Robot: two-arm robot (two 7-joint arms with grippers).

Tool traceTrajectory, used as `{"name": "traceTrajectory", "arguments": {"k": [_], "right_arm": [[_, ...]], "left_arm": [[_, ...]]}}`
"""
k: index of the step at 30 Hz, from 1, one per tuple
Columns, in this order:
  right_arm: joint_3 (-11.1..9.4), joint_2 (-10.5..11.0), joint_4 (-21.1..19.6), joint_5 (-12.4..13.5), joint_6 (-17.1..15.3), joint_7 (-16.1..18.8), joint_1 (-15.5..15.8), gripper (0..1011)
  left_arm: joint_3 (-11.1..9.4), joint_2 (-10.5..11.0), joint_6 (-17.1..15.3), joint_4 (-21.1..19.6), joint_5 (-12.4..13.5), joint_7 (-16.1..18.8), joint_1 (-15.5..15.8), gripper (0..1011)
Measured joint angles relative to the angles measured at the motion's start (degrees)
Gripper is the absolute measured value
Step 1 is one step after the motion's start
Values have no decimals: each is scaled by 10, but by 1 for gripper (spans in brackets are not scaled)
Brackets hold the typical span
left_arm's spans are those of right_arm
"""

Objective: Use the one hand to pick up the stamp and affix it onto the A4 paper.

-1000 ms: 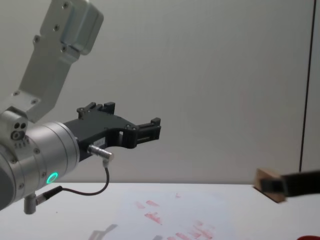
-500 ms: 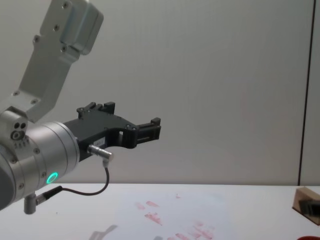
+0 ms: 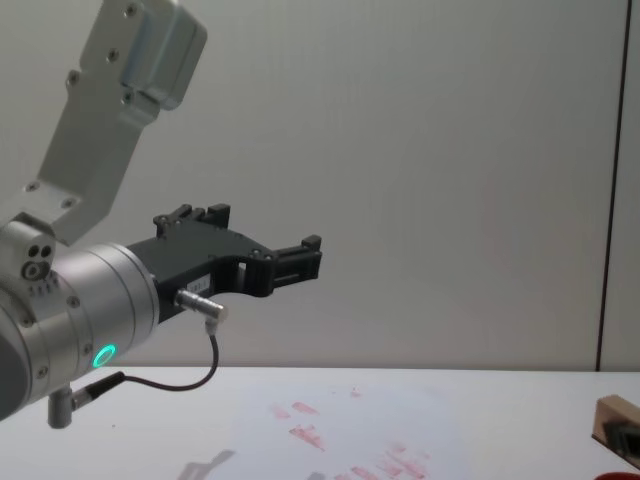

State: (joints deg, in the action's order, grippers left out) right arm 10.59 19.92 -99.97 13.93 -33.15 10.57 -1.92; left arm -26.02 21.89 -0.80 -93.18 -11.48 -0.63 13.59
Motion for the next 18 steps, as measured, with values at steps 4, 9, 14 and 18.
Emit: {"name": "traceTrajectory", "arguments": {"k": [4, 9, 14, 18], "right_arm": [[2, -3, 10, -11, -2, -1, -6, 221], [5, -7, 23, -23, -4, -2, -14, 221], [7, -10, 31, -30, -7, -1, -20, 221], [9, -13, 37, -35, -10, 0, -24, 221]], "left_arm": [[0, 0, 0, 0, 0, 0, 0, 1003], [0, 0, 0, 0, 0, 0, 0, 1003], [0, 0, 0, 0, 0, 0, 0, 1003], [0, 0, 0, 0, 0, 0, 0, 1003]]}}
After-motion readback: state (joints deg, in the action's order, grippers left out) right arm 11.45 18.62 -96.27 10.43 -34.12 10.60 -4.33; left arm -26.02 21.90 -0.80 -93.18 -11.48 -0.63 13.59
